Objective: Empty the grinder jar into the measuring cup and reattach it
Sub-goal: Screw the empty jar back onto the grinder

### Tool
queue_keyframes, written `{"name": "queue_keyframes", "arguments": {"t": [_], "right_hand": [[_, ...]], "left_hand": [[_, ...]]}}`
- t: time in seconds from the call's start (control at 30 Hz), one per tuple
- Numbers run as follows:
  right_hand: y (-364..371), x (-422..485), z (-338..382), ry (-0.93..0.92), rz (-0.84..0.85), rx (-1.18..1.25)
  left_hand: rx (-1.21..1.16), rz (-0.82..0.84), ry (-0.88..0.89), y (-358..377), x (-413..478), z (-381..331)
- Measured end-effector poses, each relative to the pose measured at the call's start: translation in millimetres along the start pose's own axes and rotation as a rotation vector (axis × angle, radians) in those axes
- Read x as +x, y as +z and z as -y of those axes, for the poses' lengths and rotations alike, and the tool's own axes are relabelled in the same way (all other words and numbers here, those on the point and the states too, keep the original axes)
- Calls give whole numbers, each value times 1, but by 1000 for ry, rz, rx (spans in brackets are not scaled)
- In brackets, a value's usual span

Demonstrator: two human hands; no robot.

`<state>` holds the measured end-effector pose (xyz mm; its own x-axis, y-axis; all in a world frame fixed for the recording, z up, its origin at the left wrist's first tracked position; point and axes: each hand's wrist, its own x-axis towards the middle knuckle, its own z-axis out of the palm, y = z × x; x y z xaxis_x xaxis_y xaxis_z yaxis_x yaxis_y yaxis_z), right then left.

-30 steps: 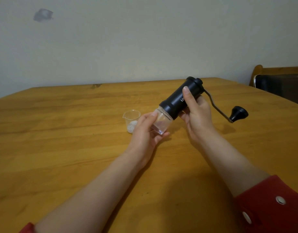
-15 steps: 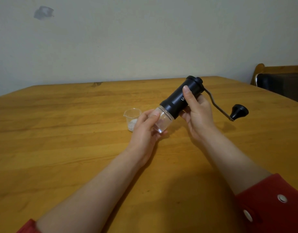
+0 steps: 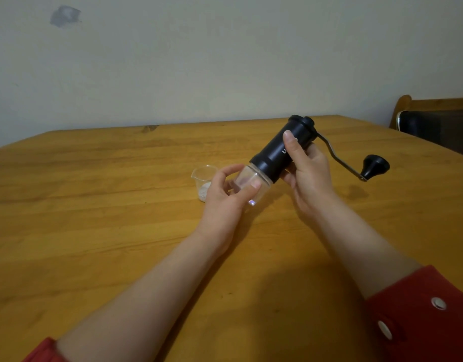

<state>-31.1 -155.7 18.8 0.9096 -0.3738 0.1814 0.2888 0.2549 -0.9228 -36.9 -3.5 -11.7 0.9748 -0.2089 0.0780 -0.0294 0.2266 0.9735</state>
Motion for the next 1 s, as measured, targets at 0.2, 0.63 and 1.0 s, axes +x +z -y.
{"name": "queue_keyframes", "arguments": {"t": [0.2, 0.63, 1.0], "right_hand": [[1, -2, 0, -36, 17, -66], [6, -7, 3, -117, 86, -175], [14, -10, 5, -158, 89, -248]], "left_hand": [[149, 0, 32, -3, 3, 5], [419, -4, -25, -2, 0, 5], [483, -28, 17, -1, -3, 4]]}}
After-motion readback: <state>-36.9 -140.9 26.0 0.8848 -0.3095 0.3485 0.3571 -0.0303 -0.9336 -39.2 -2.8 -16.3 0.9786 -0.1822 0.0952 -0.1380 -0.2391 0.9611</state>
